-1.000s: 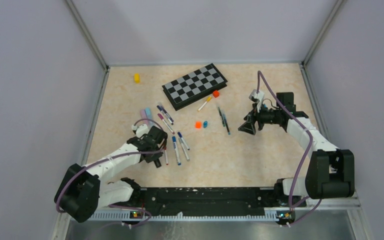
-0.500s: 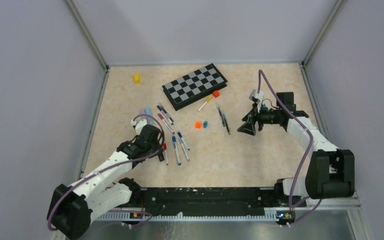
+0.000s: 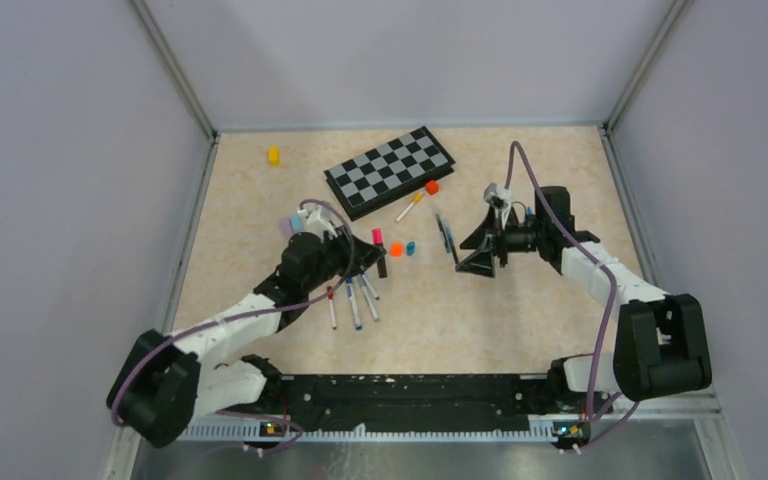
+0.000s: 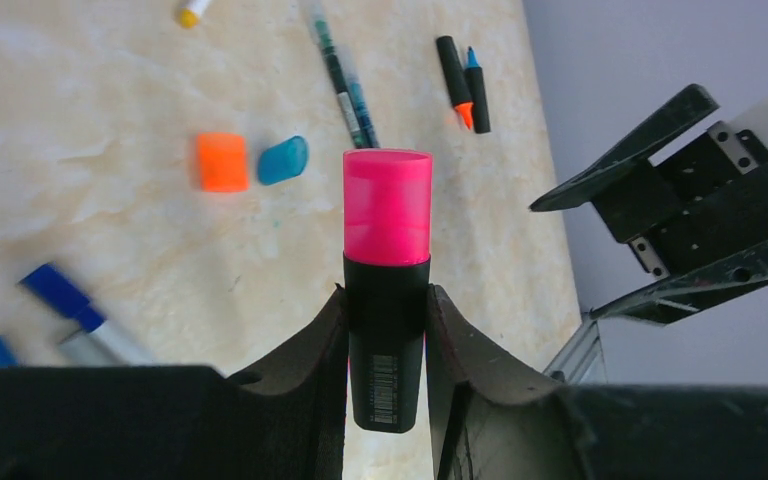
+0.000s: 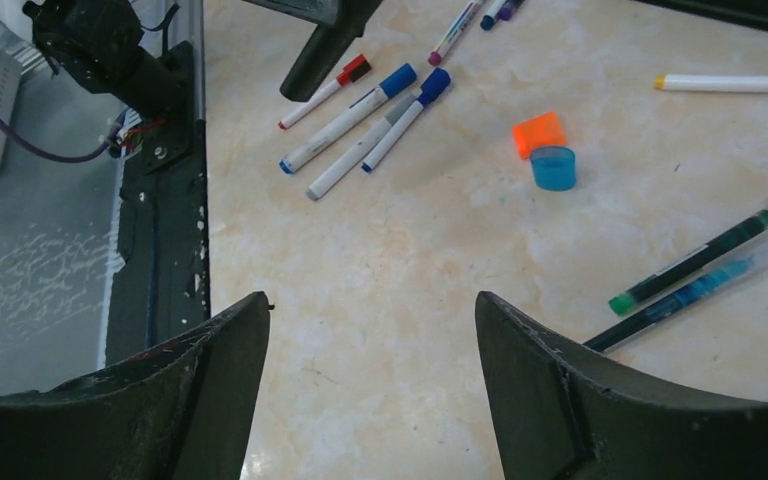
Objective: Open the pen caps
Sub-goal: Pick up the pen from the center of the board, then open the pen cap from the pen.
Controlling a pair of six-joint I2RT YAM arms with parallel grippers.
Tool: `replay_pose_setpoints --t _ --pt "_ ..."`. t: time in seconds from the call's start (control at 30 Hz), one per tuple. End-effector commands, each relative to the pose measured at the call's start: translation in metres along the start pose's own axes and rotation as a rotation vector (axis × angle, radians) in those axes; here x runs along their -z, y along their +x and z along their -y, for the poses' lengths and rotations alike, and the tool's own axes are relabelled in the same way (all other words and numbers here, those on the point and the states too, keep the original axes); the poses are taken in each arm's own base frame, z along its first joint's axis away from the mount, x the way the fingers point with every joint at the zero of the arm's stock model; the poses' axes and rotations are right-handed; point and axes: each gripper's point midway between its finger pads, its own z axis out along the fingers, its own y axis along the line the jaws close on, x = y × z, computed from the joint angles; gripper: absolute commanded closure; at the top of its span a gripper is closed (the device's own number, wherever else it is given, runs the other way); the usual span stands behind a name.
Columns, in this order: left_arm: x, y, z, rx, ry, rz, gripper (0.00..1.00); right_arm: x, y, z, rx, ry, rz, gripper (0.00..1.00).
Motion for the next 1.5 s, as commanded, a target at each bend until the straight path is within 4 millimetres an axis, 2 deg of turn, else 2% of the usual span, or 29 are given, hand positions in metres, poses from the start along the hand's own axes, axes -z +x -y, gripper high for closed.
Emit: replay_pose_setpoints --t 0.0,0.17,0.37,0.47,0.73,0.97,1.2,1.47 --pt "-0.024 -0.023 0.082 0.025 0.286 0.055 0.93 -0.012 -0.022 -0.009 0.033 -0.022 0.088 0.25" --pt "-0.058 -0.012 0.096 0.062 0.243 0.051 0.98 -0.025 -0.025 0.005 -0.048 0.096 0.103 0.21" --pt "-0.085 0.002 0.086 0.107 0.107 0.068 1.00 -0.032 -0.029 0.011 -0.117 0.142 0.116 0.21" --pt "-0.091 0.010 0.080 0.126 0.051 0.066 1.00 -0.035 -0.029 0.010 -0.134 0.148 0.118 0.21" --pt "-0.096 0.016 0.081 0.145 0.003 0.080 1.00 -0.052 -0.020 0.021 -0.191 0.229 0.077 0.24" --pt "-0.099 0.019 0.081 0.169 -0.034 0.084 1.00 -0.069 -0.012 0.027 -0.203 0.294 0.035 0.31" --pt "-0.101 0.024 0.083 0.165 -0.037 0.077 1.00 -0.070 -0.021 0.033 -0.195 0.339 0.072 0.45" --pt "-0.101 0.026 0.090 0.159 -0.004 0.069 0.97 -0.072 -0.024 0.030 -0.172 0.316 0.073 0.96"
